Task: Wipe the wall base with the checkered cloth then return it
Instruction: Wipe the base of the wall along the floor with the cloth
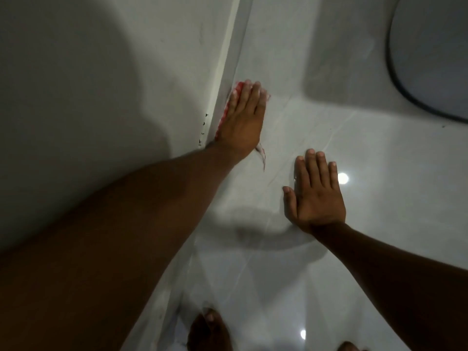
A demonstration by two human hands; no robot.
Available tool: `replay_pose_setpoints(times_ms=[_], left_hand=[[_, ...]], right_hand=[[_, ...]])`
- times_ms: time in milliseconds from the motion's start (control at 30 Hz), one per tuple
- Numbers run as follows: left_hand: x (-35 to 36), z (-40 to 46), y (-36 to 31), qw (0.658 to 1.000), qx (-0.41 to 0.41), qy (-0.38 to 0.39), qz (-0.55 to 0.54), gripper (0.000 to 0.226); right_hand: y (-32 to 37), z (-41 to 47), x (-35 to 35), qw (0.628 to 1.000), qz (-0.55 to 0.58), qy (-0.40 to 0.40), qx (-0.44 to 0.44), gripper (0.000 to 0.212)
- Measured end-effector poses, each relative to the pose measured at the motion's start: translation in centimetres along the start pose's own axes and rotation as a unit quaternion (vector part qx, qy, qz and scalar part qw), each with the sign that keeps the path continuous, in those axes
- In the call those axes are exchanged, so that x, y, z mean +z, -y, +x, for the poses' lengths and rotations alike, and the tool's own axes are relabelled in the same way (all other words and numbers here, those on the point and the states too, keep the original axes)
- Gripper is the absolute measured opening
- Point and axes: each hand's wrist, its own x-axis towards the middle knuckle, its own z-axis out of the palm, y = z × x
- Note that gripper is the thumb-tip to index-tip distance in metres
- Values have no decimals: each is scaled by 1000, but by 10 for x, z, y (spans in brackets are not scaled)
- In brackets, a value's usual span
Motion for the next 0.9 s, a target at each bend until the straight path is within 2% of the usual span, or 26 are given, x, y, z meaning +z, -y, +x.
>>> replay_pose_setpoints(times_ms=[67,167,233,300,333,433,533,600,667,767,800,900], left_hand=[[-4,7,0,999,-32,25,-23,127],[1,-14,-6,997,-65,16,-38,134],[8,-50,-14,994,-68,9,-81,119],[16,-88,-22,992,-60,-21,-110,79],[17,-98,-24,992,-62,-29,-109,70],[13,-77,-15,995,-49,-44,-72,68],[8,-50,-6,997,-44,-2,-68,72],[8,-64,-6,998,-38,8,-47,70],[10,-92,-11,999,-15,29,-11,76],[12,-100,-12,1000,-11,17,13,60],[10,-88,-9,999,-13,0,37,60],[-1,-33,1,997,-12,35,72,98]], right_hand=[[-1,0,2,1000,1,-6,-2,77],[-1,-1,0,1000,-4,6,1,77],[0,0,-2,1000,-2,11,4,77],[1,0,-5,1000,3,10,9,77],[2,-1,-7,1000,5,9,9,76],[3,0,-7,1000,9,-2,1,76],[2,0,-7,1000,3,9,2,76],[3,1,-8,1000,5,15,2,77],[3,2,-10,1000,10,13,3,77],[3,1,-10,1000,12,10,6,77],[3,1,-10,1000,13,8,4,76],[3,1,-9,1000,17,-5,-2,76]])
